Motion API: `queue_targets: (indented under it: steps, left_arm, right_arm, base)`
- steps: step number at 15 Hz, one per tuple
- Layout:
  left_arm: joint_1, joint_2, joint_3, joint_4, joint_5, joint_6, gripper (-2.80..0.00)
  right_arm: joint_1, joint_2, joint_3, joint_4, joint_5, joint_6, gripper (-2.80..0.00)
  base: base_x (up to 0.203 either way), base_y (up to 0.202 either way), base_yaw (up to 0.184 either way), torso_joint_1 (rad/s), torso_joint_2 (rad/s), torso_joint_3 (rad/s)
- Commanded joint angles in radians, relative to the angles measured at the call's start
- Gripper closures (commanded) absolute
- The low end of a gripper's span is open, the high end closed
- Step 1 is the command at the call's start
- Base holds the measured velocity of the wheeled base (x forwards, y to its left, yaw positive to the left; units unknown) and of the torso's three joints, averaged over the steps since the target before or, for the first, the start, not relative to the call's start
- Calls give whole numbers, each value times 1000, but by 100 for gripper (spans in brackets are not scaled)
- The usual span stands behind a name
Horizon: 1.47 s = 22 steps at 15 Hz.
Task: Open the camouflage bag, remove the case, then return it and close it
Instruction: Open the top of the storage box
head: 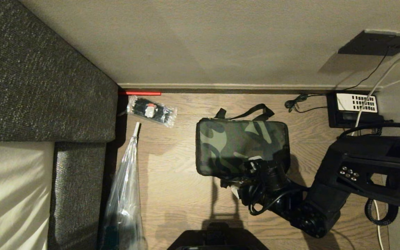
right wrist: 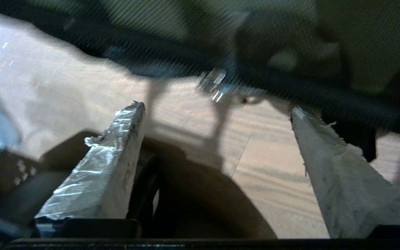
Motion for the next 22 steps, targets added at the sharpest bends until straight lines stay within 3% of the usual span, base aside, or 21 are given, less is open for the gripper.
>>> queue_targets:
  steps: [1,9,10,22]
  left_arm:
    - [0,0,0,-1,0,0,0]
    - [0,0,0,1,0,0,0]
    - [0,0,0,-1,2,0,0]
    - [0,0,0,-1,2,0,0]
  right_arm:
    - [-4,23,-13,-6,-1,3,-280]
    - [-11,52,-59,-17,-1,33,-280]
    - [-11,58,-64,-39,-1,37,0]
    - [-9,40,-39,-63,2,28,0]
  base:
    - [0,0,0,0,0,0]
    - [0,0,0,0,0,0]
    - [0,0,0,0,0,0]
    - [0,0,0,0,0,0]
